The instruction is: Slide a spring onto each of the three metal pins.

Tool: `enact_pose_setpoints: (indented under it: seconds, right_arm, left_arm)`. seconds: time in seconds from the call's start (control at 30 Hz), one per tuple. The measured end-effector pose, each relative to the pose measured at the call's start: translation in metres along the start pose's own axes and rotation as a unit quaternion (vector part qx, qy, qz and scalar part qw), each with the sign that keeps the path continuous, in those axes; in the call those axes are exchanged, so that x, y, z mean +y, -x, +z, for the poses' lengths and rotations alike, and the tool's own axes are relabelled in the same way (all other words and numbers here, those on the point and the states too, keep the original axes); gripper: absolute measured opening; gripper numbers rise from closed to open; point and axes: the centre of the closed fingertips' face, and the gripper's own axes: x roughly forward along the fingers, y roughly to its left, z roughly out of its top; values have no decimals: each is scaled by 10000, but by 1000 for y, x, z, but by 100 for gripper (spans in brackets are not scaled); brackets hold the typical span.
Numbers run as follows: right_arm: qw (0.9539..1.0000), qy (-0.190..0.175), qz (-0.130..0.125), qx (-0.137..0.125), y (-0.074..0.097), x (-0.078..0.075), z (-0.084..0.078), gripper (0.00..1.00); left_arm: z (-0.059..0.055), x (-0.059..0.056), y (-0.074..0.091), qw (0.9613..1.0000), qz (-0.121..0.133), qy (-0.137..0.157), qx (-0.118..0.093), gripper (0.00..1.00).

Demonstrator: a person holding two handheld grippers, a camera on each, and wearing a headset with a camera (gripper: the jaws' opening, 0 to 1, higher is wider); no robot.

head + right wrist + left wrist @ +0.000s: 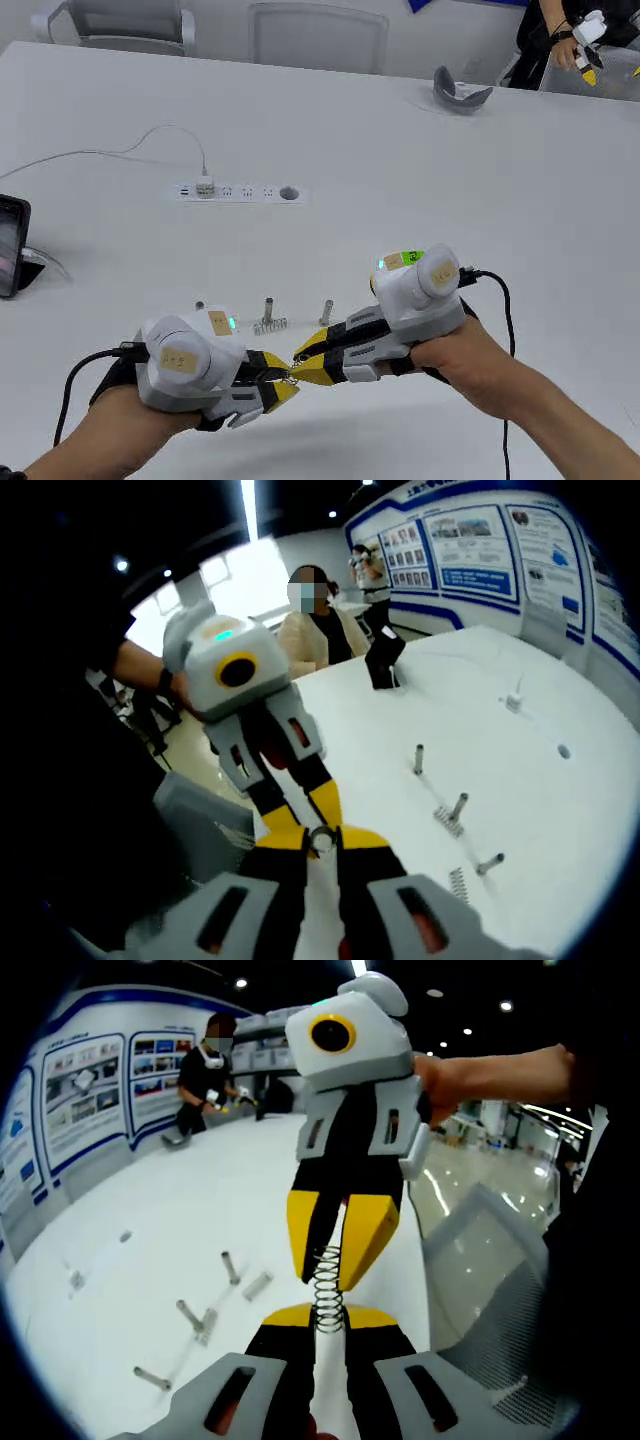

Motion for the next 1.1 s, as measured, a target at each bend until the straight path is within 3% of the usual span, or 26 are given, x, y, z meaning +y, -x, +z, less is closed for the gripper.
enact_pose_setpoints:
  seconds: [0.1, 0.3, 0.37, 0.73, 1.1]
  right_arm:
    - [9996, 222, 67, 183, 1, 2, 1, 12]
    - [9943, 759, 246, 712, 0, 5, -5, 12]
    - [9934, 803, 260, 772, -2, 5, -5, 12]
    - [9902, 949, 459, 921, -8, 12, -13, 12]
    - [9897, 975, 475, 936, -14, 10, -12, 12]
  left_arm:
    - [2, -1, 0, 10000, -35, -48, -21, 10]
    - [5, -3, -1, 9998, -119, -155, -6, 10]
    - [5, -4, -1, 9998, -124, -165, 1, 10]
    - [3, -10, 1, 9995, -179, -264, 74, 10]
    - [-4, -6, 4, 9999, -50, -158, -45, 12]
